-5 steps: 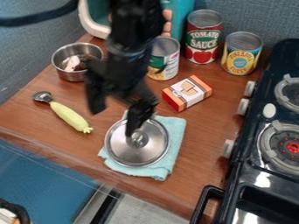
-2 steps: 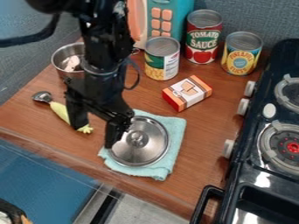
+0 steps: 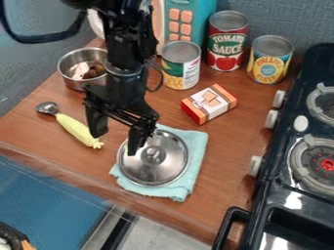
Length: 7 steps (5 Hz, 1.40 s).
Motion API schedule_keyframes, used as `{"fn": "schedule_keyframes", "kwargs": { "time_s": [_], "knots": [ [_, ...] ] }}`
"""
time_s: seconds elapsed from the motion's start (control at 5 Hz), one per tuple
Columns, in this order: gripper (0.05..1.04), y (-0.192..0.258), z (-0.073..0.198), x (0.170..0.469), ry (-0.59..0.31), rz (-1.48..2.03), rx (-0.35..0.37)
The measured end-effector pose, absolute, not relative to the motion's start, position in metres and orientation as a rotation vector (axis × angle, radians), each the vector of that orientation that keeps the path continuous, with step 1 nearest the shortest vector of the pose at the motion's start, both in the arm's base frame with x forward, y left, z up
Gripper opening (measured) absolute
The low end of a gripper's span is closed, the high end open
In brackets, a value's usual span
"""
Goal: Cover silver bowl
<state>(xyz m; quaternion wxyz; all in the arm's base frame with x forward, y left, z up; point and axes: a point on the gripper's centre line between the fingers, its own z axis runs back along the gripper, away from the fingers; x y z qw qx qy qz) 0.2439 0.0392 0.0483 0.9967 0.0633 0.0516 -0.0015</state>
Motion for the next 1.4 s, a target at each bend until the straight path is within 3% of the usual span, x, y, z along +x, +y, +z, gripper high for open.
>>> {"fn": "schedule_keyframes", "kwargs": {
  "time_s": [1.4],
  "knots": [
    [1.001, 0.007, 0.030, 0.252, 0.033, -0.026, 0.192]
  ]
}}
